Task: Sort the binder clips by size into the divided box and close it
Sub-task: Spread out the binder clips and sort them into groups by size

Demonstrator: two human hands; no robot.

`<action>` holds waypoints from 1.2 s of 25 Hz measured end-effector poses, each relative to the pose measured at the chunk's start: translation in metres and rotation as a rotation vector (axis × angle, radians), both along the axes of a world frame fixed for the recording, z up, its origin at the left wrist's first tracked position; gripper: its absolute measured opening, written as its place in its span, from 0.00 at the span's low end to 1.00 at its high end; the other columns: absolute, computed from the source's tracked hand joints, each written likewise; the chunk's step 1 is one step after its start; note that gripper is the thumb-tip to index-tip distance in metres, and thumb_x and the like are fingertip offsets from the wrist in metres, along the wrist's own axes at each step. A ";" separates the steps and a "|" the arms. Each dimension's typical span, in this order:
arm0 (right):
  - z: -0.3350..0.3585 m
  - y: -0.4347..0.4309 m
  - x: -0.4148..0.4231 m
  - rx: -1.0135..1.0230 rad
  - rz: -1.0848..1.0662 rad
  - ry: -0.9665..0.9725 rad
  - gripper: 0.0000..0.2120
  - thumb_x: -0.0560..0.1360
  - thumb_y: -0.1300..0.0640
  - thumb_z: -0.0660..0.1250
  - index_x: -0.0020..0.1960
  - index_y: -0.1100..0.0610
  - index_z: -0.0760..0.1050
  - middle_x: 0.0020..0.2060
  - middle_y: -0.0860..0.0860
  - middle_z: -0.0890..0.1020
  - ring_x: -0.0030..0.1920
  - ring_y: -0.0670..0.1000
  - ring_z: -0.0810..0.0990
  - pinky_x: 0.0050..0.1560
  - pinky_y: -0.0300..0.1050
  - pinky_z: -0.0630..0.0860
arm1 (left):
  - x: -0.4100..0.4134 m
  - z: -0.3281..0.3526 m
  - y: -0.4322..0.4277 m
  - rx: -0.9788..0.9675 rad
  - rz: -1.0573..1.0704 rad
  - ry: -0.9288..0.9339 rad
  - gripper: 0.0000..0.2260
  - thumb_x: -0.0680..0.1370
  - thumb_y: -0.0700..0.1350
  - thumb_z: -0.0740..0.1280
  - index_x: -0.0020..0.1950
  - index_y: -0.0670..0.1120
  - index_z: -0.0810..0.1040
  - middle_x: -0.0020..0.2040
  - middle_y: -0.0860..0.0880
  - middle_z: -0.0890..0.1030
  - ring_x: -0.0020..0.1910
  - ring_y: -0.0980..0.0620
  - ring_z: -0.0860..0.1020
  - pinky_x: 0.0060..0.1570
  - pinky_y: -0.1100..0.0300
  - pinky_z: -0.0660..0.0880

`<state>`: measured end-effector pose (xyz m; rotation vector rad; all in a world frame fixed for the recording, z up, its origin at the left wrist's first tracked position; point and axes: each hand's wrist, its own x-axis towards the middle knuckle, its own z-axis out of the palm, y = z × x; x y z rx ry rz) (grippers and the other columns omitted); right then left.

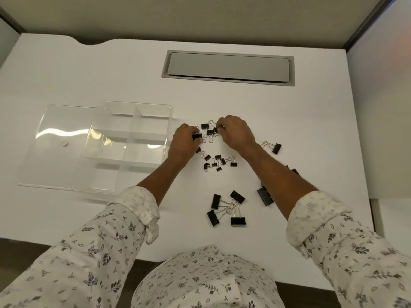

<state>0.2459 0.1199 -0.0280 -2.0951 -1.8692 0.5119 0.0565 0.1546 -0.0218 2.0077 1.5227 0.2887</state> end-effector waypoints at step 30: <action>0.024 -0.101 0.126 -0.001 -0.321 0.459 0.17 0.70 0.68 0.73 0.56 0.56 0.77 0.58 0.51 0.80 0.57 0.50 0.82 0.44 0.32 0.78 | 0.108 0.004 -0.044 -0.038 -0.315 -0.375 0.22 0.76 0.34 0.68 0.70 0.46 0.73 0.65 0.48 0.75 0.62 0.52 0.76 0.60 0.51 0.78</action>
